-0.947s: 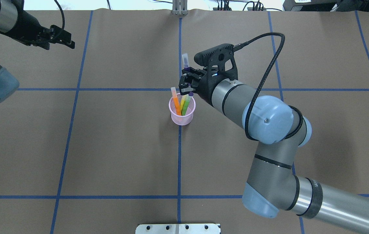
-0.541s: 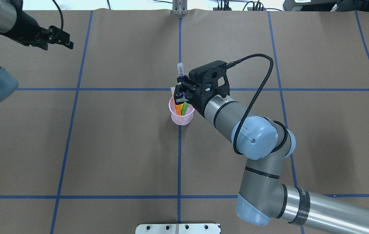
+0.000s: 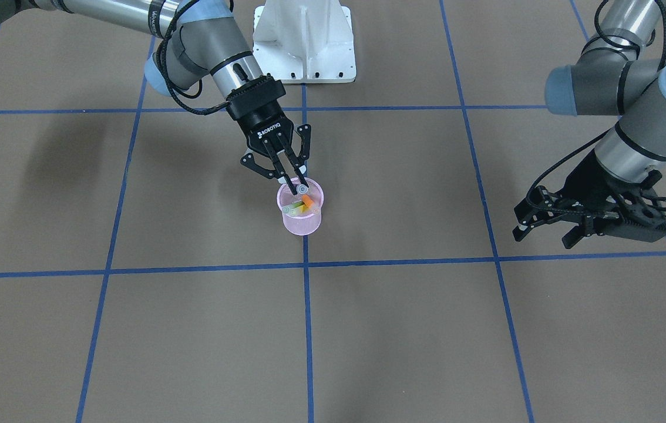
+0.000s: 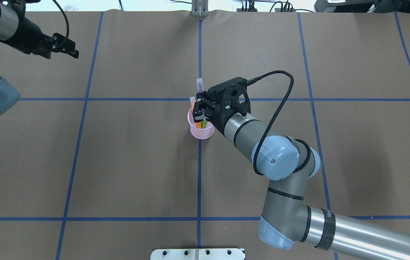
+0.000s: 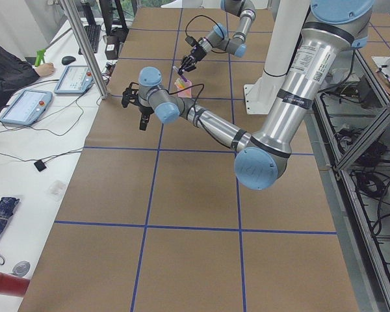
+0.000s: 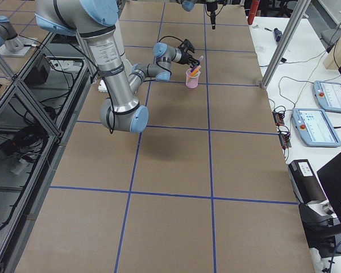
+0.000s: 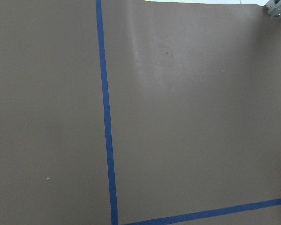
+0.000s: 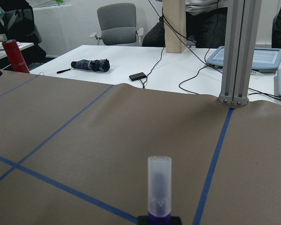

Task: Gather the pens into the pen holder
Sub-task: 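Lower the purple marker into the cup and open the right gripper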

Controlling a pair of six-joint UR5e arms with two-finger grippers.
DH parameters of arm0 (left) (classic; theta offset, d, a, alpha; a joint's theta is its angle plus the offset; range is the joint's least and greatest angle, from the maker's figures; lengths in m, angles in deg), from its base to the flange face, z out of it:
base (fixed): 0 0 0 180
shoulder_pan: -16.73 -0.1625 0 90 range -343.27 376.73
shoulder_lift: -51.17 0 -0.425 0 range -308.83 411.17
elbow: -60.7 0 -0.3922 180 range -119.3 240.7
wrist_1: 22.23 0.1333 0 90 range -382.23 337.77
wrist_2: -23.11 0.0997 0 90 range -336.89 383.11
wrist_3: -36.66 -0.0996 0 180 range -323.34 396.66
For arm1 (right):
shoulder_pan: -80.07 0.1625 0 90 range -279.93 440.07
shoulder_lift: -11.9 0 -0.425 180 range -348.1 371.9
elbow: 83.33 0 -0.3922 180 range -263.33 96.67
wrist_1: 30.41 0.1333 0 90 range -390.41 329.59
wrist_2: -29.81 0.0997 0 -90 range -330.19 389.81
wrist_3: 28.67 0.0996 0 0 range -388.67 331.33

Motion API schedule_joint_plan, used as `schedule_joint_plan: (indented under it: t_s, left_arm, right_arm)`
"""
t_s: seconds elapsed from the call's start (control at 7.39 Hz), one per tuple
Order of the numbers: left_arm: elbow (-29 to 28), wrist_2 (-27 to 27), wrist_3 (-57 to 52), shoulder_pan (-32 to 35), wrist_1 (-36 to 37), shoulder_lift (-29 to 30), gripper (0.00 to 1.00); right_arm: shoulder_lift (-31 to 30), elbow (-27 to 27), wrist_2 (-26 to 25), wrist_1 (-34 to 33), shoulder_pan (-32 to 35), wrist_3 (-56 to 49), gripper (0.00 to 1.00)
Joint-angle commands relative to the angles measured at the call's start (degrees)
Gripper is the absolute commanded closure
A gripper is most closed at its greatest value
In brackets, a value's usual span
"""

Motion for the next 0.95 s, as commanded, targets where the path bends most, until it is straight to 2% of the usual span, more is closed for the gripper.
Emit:
schedule_joint_plan:
  t_s: [0.0,0.14,0.27,0.41,0.54,0.68,0.81]
  left_arm:
    - [-0.5,0.0,0.0,-0.1,0.0,0.0,0.01]
    - [-0.6,0.0,0.0,-0.2,0.0,0.0,0.01]
    - [-0.6,0.0,0.0,-0.2,0.0,0.0,0.01]
    - [-0.8,0.0,0.0,-0.2,0.0,0.0,0.01]
    - [-1.2,0.0,0.0,-0.4,0.0,0.1,0.01]
    - [-1.2,0.0,0.0,-0.4,0.0,0.2,0.01]
    - [-1.3,0.0,0.0,-0.4,0.0,0.3,0.01]
  right_arm:
    - [0.0,0.5,0.0,0.0,-0.4,0.0,1.0]
    - [0.1,0.5,0.0,0.1,-0.4,0.0,1.0]
    - [0.1,0.5,0.1,0.1,-0.6,0.1,0.83]
    - [0.2,0.5,0.1,0.2,-0.6,0.1,0.56]
    - [0.2,0.5,0.1,0.2,-0.6,0.3,0.14]
    - [0.1,0.3,0.1,0.2,-0.6,1.4,0.01]
    - [0.1,-0.1,0.3,0.0,-0.6,2.1,0.01]
